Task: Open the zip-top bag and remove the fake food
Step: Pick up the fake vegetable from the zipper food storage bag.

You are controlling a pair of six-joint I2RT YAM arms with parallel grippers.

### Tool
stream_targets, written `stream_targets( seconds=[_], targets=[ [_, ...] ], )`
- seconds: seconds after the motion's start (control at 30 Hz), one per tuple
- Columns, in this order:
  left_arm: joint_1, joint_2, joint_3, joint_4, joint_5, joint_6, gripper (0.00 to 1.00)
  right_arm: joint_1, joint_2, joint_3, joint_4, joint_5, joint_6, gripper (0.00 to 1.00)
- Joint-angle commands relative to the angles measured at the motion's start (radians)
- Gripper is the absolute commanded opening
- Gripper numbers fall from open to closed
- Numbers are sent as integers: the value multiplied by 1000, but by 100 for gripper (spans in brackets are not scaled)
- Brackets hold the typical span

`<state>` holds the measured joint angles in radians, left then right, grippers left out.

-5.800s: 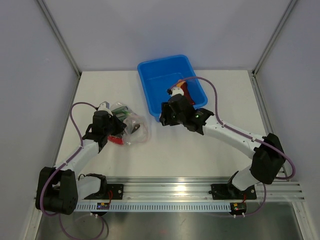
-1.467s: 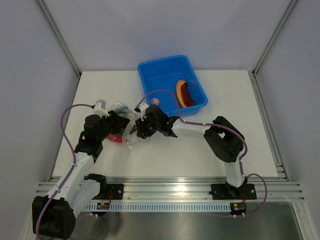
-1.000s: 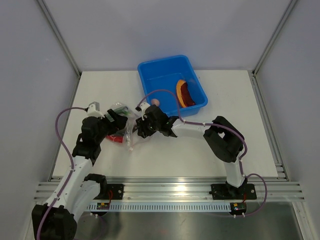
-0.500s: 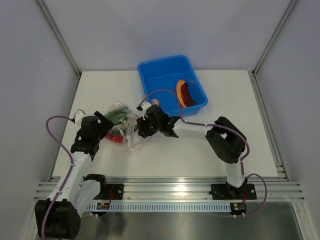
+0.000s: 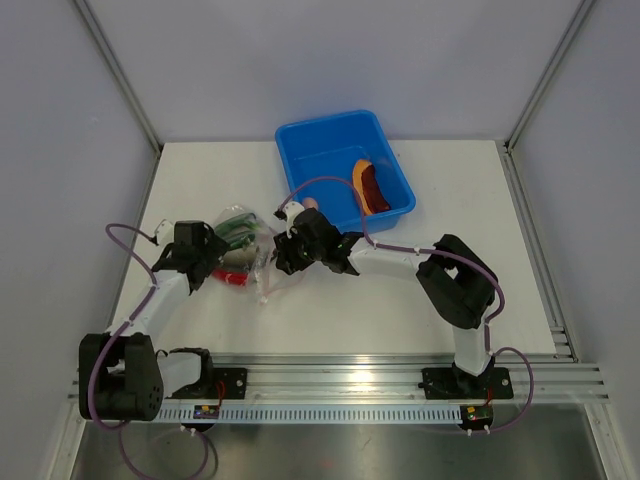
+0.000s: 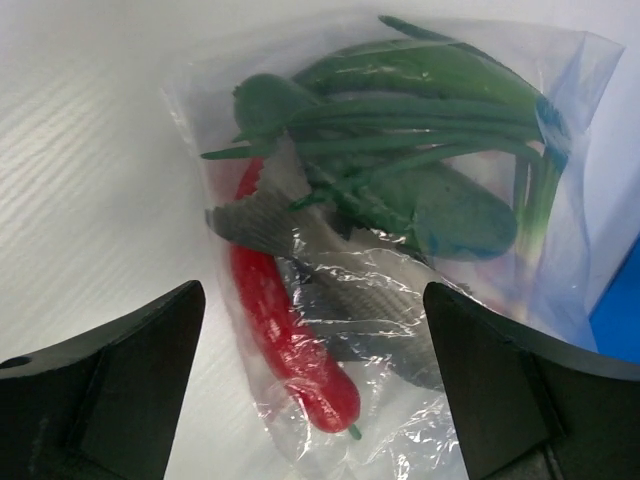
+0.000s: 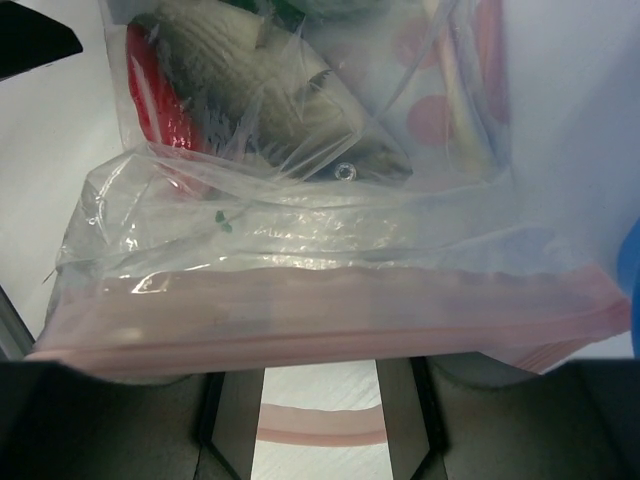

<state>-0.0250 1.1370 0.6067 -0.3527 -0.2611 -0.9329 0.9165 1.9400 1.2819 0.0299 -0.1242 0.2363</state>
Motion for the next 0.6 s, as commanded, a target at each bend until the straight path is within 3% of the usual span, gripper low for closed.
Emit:
stream_targets(
  seconds=[0.0, 0.1, 0.23, 0.4, 0.5, 0.57],
  targets=[
    [5, 33, 33, 129, 68, 2, 91, 8, -44, -1, 34, -5, 6, 52],
    [5, 24, 10, 155, 51, -1, 85, 10, -32, 7, 36, -20, 12, 52],
    [5, -3, -16, 170, 36, -9, 55, 10, -26, 10, 34, -26, 14, 52],
    [5, 15, -22, 195, 75, 8, 35, 8, -19, 11, 41, -40, 15, 52],
    [5, 41, -10, 182, 86, 16, 10, 9, -9, 14, 41, -43, 15, 52],
    [5, 44, 1, 169, 85, 17, 6, 8, -4, 16, 41, -45, 14, 53]
  ],
)
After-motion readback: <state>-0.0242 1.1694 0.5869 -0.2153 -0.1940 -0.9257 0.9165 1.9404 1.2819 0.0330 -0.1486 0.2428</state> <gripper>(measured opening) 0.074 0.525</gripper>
